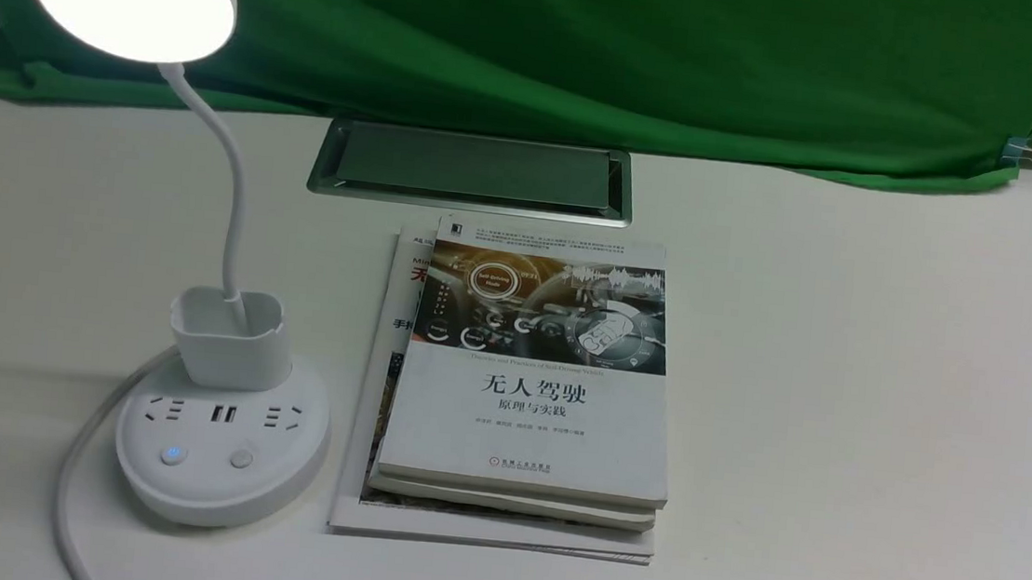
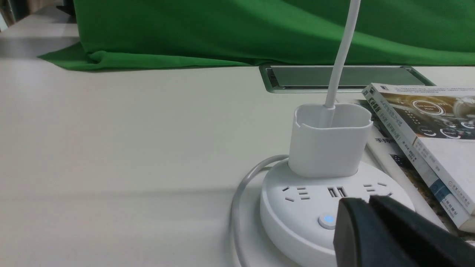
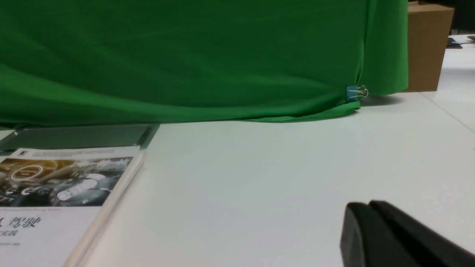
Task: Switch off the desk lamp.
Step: Use the left arm to press the button switch on the lamp holder
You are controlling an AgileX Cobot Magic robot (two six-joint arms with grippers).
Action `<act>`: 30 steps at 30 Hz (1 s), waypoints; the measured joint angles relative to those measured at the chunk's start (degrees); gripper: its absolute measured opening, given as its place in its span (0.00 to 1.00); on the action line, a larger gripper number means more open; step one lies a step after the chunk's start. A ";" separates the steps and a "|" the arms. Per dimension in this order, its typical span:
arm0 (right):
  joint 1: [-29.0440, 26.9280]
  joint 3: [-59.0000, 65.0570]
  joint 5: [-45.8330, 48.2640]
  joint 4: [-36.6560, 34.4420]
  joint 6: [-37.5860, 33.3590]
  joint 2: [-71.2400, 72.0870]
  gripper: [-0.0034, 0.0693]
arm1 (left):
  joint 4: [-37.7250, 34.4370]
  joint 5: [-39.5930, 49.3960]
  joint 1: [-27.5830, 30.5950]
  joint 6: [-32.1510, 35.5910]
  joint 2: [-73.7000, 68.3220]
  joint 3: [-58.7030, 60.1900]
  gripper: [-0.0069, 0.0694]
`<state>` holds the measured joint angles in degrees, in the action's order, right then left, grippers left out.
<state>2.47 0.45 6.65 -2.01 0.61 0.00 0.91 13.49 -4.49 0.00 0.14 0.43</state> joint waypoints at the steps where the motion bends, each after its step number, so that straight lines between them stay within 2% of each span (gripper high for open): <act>1: 0.00 0.00 0.00 0.00 0.00 0.00 0.10 | 0.14 0.00 0.00 0.00 0.00 0.00 0.12; 7: 0.00 0.00 0.00 0.00 0.00 0.00 0.10 | 1.44 -3.51 0.00 0.00 0.00 0.00 0.12; 11: 0.00 0.00 0.00 0.00 0.00 0.00 0.10 | 0.11 -12.20 0.00 -0.71 0.00 0.00 0.12; 16: 0.00 0.00 0.00 0.00 0.00 0.00 0.10 | -2.79 -23.43 0.00 -6.30 0.00 0.00 0.12; 21: 0.00 0.00 -0.05 0.00 0.00 0.00 0.10 | -3.23 -36.29 0.00 -8.50 0.00 -0.32 0.12; 25: 0.00 0.00 -0.05 0.00 0.00 0.00 0.10 | -3.37 -31.54 0.00 -10.16 -2.81 -8.03 0.12; 27: 0.00 0.00 -0.05 0.00 0.00 0.00 0.10 | -3.37 -22.56 0.00 -11.66 -7.16 -16.51 0.12; 28: 0.00 0.00 -0.05 0.00 0.00 0.00 0.10 | -3.37 -21.55 0.00 -11.80 -7.61 -17.23 0.12; 30: 0.00 0.00 -0.11 0.00 0.00 0.00 0.10 | -3.37 -7.72 0.00 -13.21 -13.58 -25.06 0.12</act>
<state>2.47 0.45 6.54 -2.01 0.61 0.00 -2.46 5.78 -4.49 -13.21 -13.44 -24.63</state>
